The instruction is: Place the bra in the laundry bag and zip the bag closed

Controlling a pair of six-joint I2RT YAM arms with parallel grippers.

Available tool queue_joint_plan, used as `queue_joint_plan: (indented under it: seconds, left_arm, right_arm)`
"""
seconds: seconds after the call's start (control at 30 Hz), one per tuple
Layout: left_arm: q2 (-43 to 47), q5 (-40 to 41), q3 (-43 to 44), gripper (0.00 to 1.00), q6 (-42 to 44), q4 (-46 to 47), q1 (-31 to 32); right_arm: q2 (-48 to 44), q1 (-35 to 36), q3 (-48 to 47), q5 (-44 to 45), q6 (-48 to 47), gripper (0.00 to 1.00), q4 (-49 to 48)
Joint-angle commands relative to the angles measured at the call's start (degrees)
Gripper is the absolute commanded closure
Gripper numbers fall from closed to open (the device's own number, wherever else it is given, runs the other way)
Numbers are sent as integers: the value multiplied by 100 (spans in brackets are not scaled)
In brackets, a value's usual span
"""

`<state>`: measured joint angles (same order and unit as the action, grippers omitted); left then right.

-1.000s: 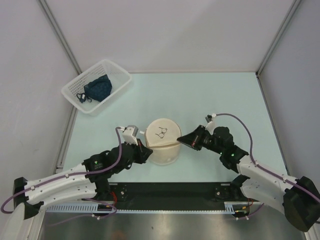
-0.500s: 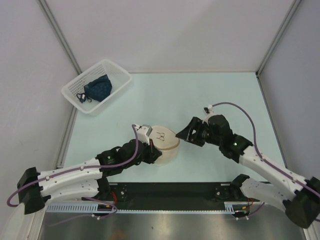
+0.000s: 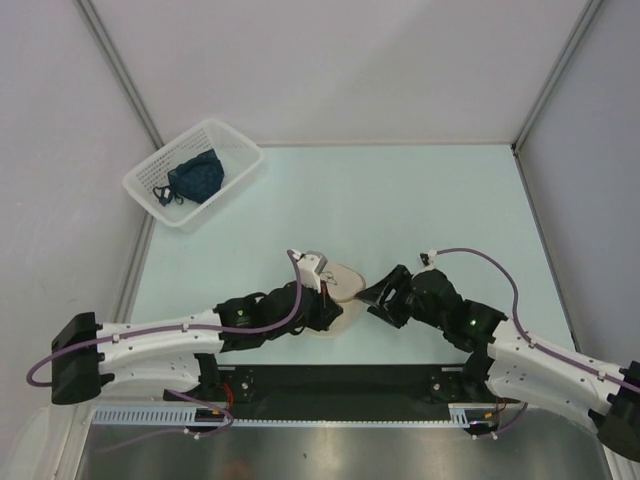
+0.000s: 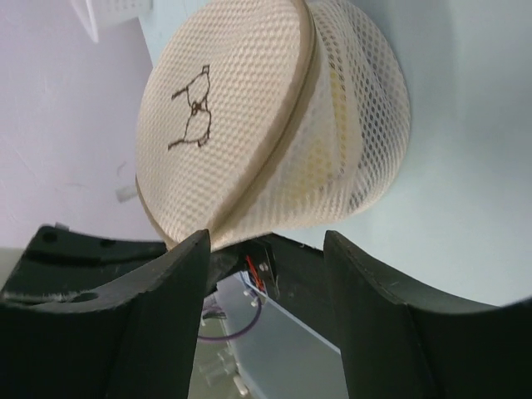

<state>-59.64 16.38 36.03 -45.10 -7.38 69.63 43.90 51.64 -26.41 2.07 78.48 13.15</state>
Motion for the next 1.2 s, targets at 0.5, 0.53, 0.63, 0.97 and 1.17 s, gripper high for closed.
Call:
queue_joint_plan:
  seconds: [0.5,0.53,0.63,0.97,1.17]
  left_arm:
    - [109,-484,222,100,353,-62,-53]
    - [319,-626,142,100,423,-97,-167]
    - [732,-1119,-140,100,633,-350,-659]
    - [1323,-1445,-334,100,1056,-1178,-1522]
    - [1420,-1295,-255,100,1161,-1652,-1961]
  right_arm:
    - [761,-924,663,-887,-86,100,-2297]
    - [743,-1093,725,-1101,-348,100,-2403]
    - [874,-1735,690,-1927,-990,100,-2448]
    - [1384,-2764,585,-3676,-1853,100,-3292]
    - [1744,-3194,453,-4423,-2380,100,-3547]
